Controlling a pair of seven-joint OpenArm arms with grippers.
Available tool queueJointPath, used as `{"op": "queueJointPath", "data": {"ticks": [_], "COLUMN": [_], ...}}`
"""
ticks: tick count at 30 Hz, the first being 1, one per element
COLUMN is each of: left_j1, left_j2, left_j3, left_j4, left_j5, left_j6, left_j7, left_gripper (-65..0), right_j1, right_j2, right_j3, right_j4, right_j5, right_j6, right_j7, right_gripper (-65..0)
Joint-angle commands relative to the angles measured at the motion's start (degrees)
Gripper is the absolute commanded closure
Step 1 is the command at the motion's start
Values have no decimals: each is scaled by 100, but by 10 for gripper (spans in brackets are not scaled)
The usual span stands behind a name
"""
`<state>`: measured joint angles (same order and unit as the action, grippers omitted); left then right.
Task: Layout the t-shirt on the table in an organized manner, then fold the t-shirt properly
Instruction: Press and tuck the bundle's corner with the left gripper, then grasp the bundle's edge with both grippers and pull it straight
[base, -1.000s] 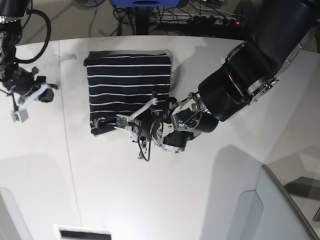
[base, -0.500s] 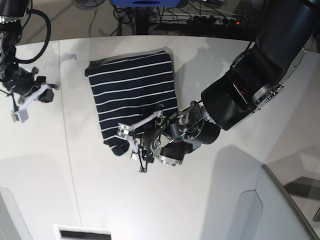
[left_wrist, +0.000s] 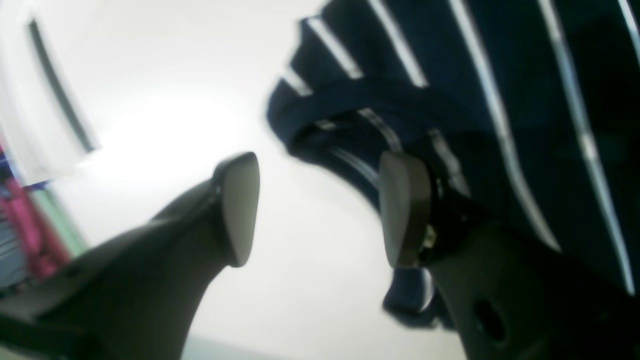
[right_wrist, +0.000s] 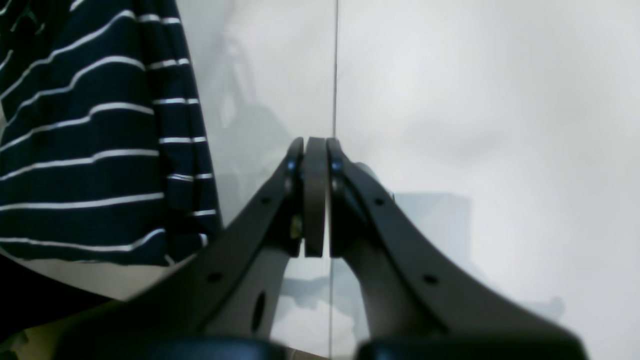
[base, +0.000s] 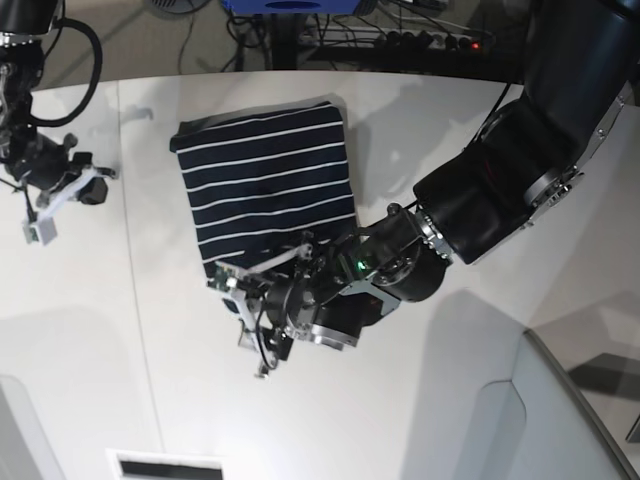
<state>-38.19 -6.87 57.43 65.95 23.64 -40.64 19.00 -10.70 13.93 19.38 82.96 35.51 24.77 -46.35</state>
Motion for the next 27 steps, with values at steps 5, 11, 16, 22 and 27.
{"op": "queueJointPath", "data": {"ticks": [5,11,16,22,27], "left_j1": [677,2444,3841,4958,5222], "left_j2": [59,15,-293,-601,-671], "left_j3": [-1659,-3022,-4147,-4648,-4648], "left_j4": [1682,3246,3563,3589,3449], "left_j5": [-302,-592,-592,-592,-592], "left_j6": [64,64,64,64,64], "left_j7": [838,1849,1911,1893,1884], "left_gripper": [-239,0,0,0,0], "right_j1": [63,55,28,-104,-104], "right_j2": [26,26,9,-9,-9], "right_j3": [-166,-940,-1309,-1907,-2232], "right_j4": [122,412,377,377,254], "right_j5": [76,76,76,76,76], "right_j6": [24,6,-3,-3,-231], "right_j7": [77,77,77,68,94], "right_gripper": [-2,0,0,0,0]}}
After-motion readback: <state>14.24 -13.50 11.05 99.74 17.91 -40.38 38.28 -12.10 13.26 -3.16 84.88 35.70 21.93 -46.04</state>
